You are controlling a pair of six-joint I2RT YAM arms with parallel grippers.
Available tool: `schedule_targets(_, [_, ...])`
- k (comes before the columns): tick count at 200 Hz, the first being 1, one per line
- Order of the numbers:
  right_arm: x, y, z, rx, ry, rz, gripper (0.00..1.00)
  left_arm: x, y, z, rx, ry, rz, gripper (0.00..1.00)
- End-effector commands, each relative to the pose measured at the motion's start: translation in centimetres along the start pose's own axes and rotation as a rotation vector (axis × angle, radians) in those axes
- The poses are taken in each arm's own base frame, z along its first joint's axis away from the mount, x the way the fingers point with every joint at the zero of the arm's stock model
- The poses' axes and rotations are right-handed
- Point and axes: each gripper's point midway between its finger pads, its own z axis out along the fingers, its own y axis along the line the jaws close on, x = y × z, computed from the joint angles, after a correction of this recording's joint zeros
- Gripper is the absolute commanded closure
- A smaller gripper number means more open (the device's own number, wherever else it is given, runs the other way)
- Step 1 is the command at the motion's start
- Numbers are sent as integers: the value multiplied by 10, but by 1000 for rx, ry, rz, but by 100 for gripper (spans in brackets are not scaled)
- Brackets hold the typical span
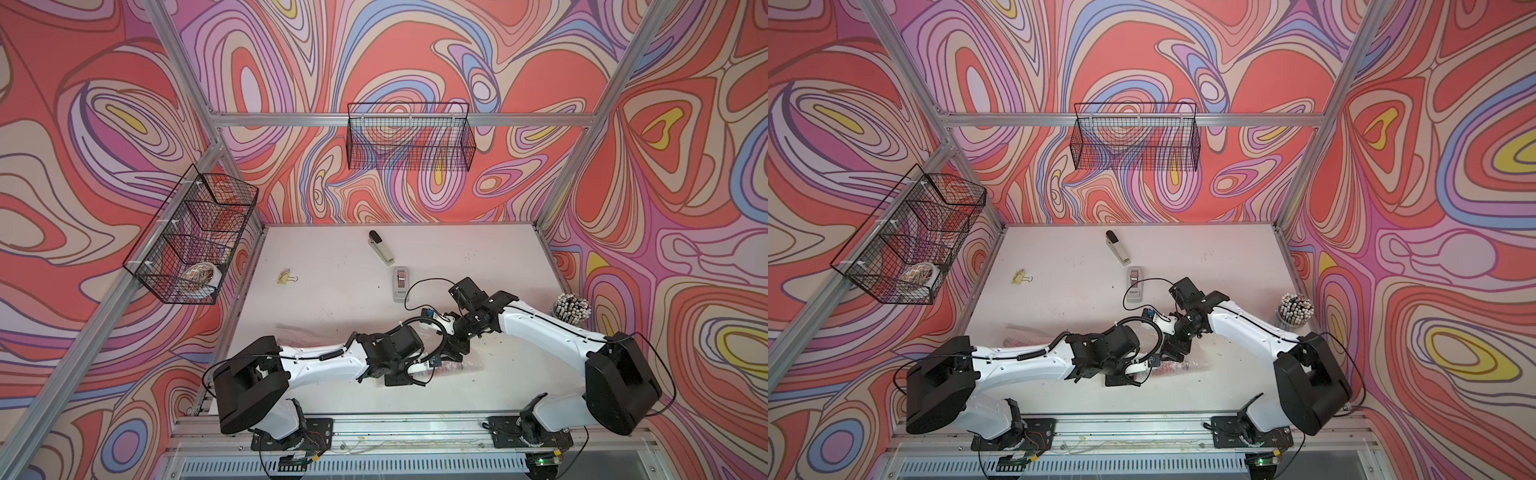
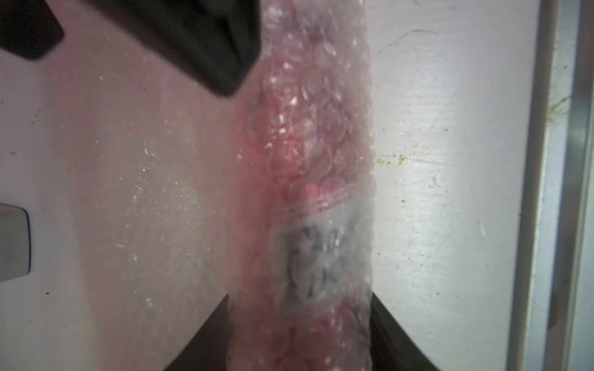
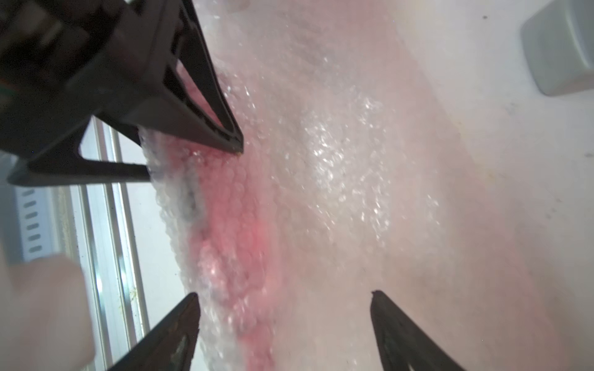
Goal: Wrap wine bottles in bubble wrap
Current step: Wrap the wine bottle in bubble wrap.
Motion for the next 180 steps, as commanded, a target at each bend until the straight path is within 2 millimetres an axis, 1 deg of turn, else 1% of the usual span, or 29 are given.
schedule_targets(1, [26, -13, -26, 167, 75, -11, 14, 28, -15, -1, 101, 98, -38, 42])
schedule_targets(18, [38, -18, -47, 291, 80, -46, 12, 27, -14, -3, 122, 89, -55, 42])
schedule_targets(25, [41, -16, -55, 325, 74, -73, 12, 27, -14, -3, 132, 88, -61, 42])
schedule_targets(41, [35, -5, -68, 351, 2, -144, 11, 27, -15, -3, 166, 93, -74, 42])
schedule_targets(61, [32, 9, -72, 357, -78, -219, 10, 28, -16, -2, 219, 104, -90, 42])
schedule_targets(82, [26, 25, -68, 319, -165, -260, 10, 26, -11, -6, 251, 88, -128, 42])
schedule_targets(103, [20, 38, -59, 305, -215, -324, 11, 23, -4, -10, 276, 56, -168, 42])
schedule_targets(115, [17, 46, -47, 293, -217, -382, 10, 22, -4, -12, 313, 50, -182, 42])
schedule_targets(130, [9, 55, -31, 307, -204, -490, 10, 22, -5, -12, 366, 60, -195, 42])
schedule_targets(148, [-9, 57, -17, 367, -221, -595, 10, 21, -3, -10, 404, 71, -217, 42])
schedule_targets(157, [-16, 59, -7, 375, -228, -641, 10, 20, -2, -9, 419, 75, -225, 42])
schedule_targets(168, [-20, 62, 8, 359, -210, -682, 10, 20, 1, -9, 430, 74, -236, 43])
schedule_targets(180, [-25, 59, 22, 362, -184, -710, 10, 19, 4, -9, 437, 69, -245, 43])
